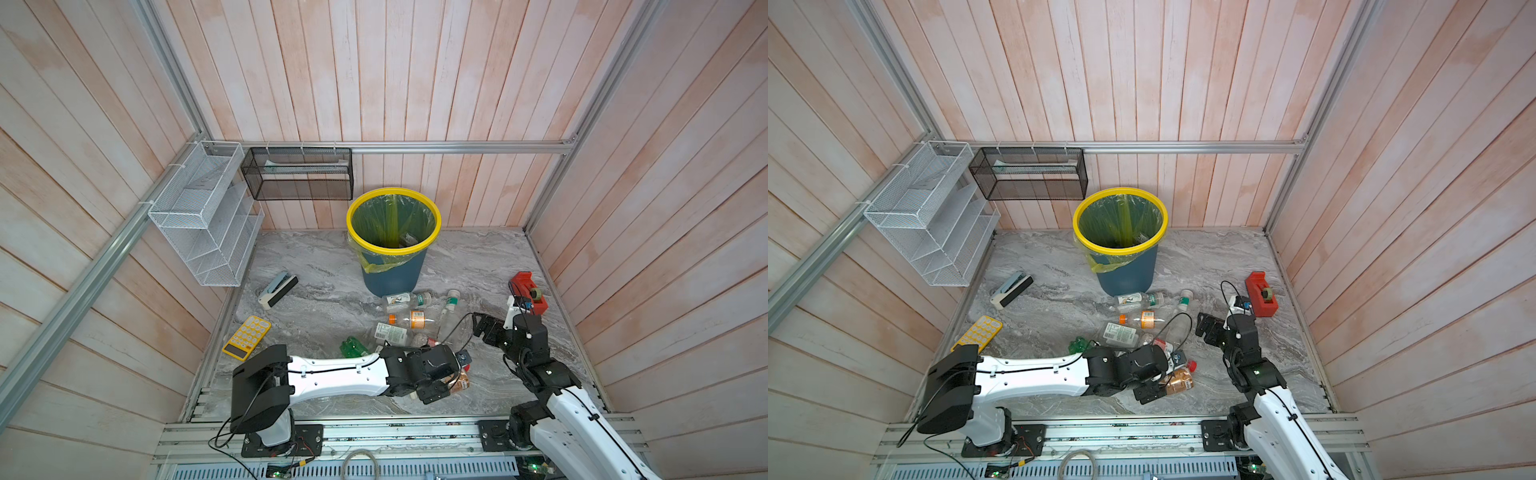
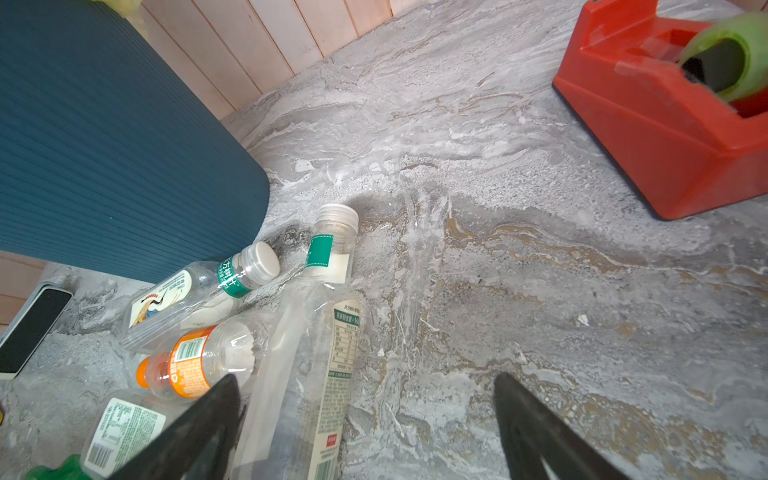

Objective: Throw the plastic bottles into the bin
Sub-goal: 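Grasp the brown Nescafe bottle with the left gripper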

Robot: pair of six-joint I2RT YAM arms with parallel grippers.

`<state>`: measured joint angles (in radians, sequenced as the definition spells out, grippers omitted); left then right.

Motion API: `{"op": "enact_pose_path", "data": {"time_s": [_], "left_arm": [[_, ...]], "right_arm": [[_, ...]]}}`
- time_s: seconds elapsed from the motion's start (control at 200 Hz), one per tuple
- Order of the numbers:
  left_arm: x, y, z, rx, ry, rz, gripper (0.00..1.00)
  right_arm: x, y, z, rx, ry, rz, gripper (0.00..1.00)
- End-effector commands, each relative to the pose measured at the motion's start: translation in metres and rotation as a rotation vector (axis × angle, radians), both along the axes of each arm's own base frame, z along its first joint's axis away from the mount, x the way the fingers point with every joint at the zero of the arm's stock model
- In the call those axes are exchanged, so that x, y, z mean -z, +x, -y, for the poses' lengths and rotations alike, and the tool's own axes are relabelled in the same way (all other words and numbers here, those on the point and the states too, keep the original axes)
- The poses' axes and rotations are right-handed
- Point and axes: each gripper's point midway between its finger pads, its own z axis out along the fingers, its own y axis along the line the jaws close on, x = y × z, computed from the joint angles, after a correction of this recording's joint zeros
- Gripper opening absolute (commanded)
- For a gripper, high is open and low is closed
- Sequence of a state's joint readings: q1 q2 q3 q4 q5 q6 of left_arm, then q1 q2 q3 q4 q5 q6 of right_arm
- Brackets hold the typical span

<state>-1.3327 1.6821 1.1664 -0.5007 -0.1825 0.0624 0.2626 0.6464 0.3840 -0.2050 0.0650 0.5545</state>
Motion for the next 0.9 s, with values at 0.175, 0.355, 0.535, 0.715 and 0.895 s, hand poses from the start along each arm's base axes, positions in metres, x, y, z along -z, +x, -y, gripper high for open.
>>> {"op": "enact_pose_path", "data": {"time_s": [0.175,0.355,0.535,0.715,0.895], "left_arm": [[0.032,-0.019,0.01,0.098,0.126,-0.047,0.77],[0.044,-0.019,0.021,0.104,0.12,-0.059,0.74],[0.057,-0.015,0.03,0.101,0.143,-0.049,0.73],[0.069,-0.015,0.036,0.108,0.157,-0.056,0.69],[0.08,-0.016,0.037,0.118,0.175,-0.063,0.69]], "right_arm": [[0.007,-0.001,0.008,0.042,-0.006,-0.001,0.96],[0.009,-0.001,0.01,0.047,-0.015,-0.001,0.96],[0.013,-0.002,0.011,0.049,-0.019,-0.004,0.96],[0.013,-0.002,0.012,0.053,-0.024,-0.003,0.96],[0.014,-0.003,0.013,0.052,-0.029,-0.001,0.96]]}}
